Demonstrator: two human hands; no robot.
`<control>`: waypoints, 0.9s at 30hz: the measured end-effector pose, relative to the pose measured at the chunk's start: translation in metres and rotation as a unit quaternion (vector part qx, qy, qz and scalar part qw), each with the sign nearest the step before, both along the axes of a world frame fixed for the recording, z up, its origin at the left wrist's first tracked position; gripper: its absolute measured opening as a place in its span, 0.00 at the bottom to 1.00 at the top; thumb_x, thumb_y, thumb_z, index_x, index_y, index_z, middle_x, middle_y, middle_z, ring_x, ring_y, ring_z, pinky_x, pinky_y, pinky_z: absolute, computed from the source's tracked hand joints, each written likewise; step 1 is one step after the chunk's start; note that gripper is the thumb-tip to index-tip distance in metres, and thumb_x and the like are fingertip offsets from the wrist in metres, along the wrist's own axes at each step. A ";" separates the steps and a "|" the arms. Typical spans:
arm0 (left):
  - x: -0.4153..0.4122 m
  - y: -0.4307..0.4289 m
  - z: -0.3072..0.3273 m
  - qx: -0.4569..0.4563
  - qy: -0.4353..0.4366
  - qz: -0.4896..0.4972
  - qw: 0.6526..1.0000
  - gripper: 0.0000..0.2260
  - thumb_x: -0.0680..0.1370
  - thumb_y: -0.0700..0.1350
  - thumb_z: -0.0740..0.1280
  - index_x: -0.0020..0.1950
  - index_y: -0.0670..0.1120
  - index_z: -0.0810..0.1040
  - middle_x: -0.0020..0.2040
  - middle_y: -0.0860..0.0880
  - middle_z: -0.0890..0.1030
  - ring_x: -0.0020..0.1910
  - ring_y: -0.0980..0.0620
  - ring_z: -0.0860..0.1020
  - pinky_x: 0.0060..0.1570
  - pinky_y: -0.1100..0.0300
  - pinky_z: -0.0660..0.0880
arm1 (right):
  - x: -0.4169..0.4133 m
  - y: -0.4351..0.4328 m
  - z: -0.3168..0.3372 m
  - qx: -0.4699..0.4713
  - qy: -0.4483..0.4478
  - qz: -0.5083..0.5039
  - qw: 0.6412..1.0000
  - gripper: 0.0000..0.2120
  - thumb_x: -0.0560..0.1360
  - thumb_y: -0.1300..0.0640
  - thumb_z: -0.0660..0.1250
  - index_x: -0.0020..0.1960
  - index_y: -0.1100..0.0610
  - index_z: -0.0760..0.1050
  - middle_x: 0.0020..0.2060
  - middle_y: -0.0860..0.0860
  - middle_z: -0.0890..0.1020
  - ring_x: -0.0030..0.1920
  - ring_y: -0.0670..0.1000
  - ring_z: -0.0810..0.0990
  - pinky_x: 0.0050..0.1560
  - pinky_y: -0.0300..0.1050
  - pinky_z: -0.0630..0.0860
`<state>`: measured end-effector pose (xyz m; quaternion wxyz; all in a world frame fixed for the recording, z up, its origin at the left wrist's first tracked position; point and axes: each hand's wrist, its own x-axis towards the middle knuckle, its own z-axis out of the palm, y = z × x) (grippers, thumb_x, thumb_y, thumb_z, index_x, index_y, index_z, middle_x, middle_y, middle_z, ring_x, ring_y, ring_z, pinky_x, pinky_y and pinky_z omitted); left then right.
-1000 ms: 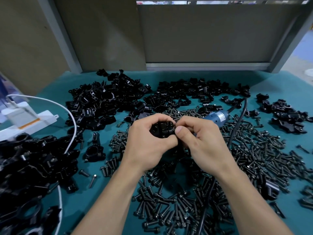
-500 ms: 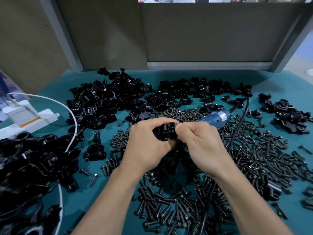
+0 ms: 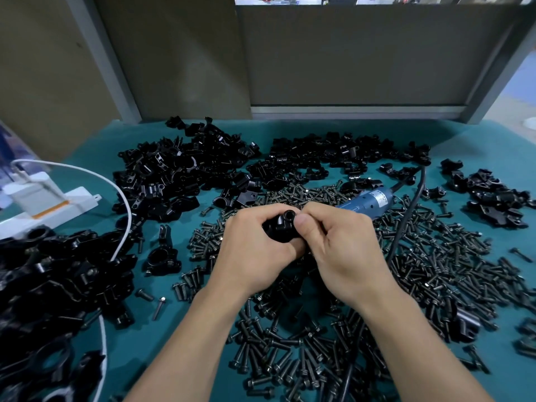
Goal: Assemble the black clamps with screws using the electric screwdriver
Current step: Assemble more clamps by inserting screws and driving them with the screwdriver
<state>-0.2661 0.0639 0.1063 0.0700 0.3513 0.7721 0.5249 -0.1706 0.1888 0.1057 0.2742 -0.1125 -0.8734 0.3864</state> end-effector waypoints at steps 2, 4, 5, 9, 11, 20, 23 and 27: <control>0.000 0.000 0.000 0.000 0.002 -0.006 1.000 0.18 0.69 0.41 0.79 0.48 0.64 0.85 0.39 0.60 0.85 0.36 0.59 0.83 0.30 0.66 0.75 | -0.003 -0.002 -0.001 0.000 -0.006 -0.016 1.000 0.20 0.84 0.53 0.64 0.34 0.50 0.70 0.29 0.45 0.75 0.30 0.46 0.72 0.29 0.36 0.64; 0.000 0.000 -0.001 0.004 0.008 -0.018 1.000 0.15 0.68 0.43 0.78 0.49 0.62 0.85 0.40 0.62 0.86 0.38 0.60 0.83 0.33 0.70 0.74 | -0.003 -0.002 0.000 -0.008 -0.011 -0.018 1.000 0.20 0.85 0.51 0.62 0.34 0.52 0.73 0.30 0.47 0.77 0.31 0.46 0.73 0.29 0.37 0.66; 0.000 0.000 -0.001 0.005 0.010 -0.024 1.000 0.14 0.68 0.45 0.77 0.49 0.62 0.85 0.41 0.62 0.86 0.39 0.61 0.83 0.34 0.70 0.74 | -0.003 -0.001 0.001 -0.019 -0.011 -0.017 1.000 0.20 0.85 0.50 0.61 0.34 0.52 0.75 0.30 0.47 0.78 0.31 0.46 0.74 0.29 0.36 0.67; -0.001 0.000 -0.003 0.011 -0.008 -0.044 0.999 0.13 0.68 0.48 0.75 0.51 0.60 0.85 0.43 0.59 0.86 0.41 0.57 0.84 0.40 0.58 0.81 | -0.003 -0.001 0.005 -0.055 -0.024 -0.018 0.998 0.24 0.84 0.47 0.62 0.29 0.44 0.73 0.22 0.43 0.71 0.26 0.43 0.70 0.27 0.34 0.64; -0.003 0.001 -0.004 0.020 -0.035 -0.046 0.998 0.10 0.69 0.48 0.75 0.49 0.58 0.85 0.43 0.55 0.86 0.40 0.54 0.84 0.43 0.50 0.82 | 0.000 0.002 0.007 -0.069 -0.011 -0.011 0.997 0.21 0.83 0.46 0.64 0.32 0.45 0.74 0.23 0.43 0.73 0.26 0.42 0.70 0.28 0.34 0.64; -0.001 0.003 -0.008 0.002 -0.035 -0.034 0.999 0.09 0.70 0.45 0.74 0.47 0.56 0.83 0.39 0.54 0.85 0.34 0.52 0.82 0.34 0.49 0.80 | 0.000 0.002 0.003 0.017 -0.023 -0.003 1.000 0.17 0.83 0.56 0.64 0.35 0.49 0.71 0.28 0.45 0.74 0.30 0.47 0.71 0.30 0.38 0.65; -0.003 0.002 -0.008 -0.007 -0.014 -0.032 0.999 0.11 0.69 0.44 0.75 0.46 0.59 0.83 0.39 0.56 0.85 0.33 0.56 0.81 0.30 0.58 0.77 | -0.001 0.002 0.002 0.006 -0.048 -0.021 0.999 0.23 0.84 0.47 0.59 0.31 0.51 0.68 0.25 0.46 0.73 0.28 0.46 0.70 0.28 0.40 0.64; -0.012 -0.001 -0.012 0.014 -0.048 0.044 0.998 0.12 0.69 0.46 0.78 0.47 0.62 0.84 0.39 0.62 0.84 0.33 0.62 0.80 0.31 0.65 0.76 | 0.003 0.015 0.004 -0.019 -0.103 -0.130 0.986 0.30 0.82 0.35 0.54 0.34 0.55 0.76 0.25 0.49 0.80 0.26 0.48 0.77 0.29 0.44 0.72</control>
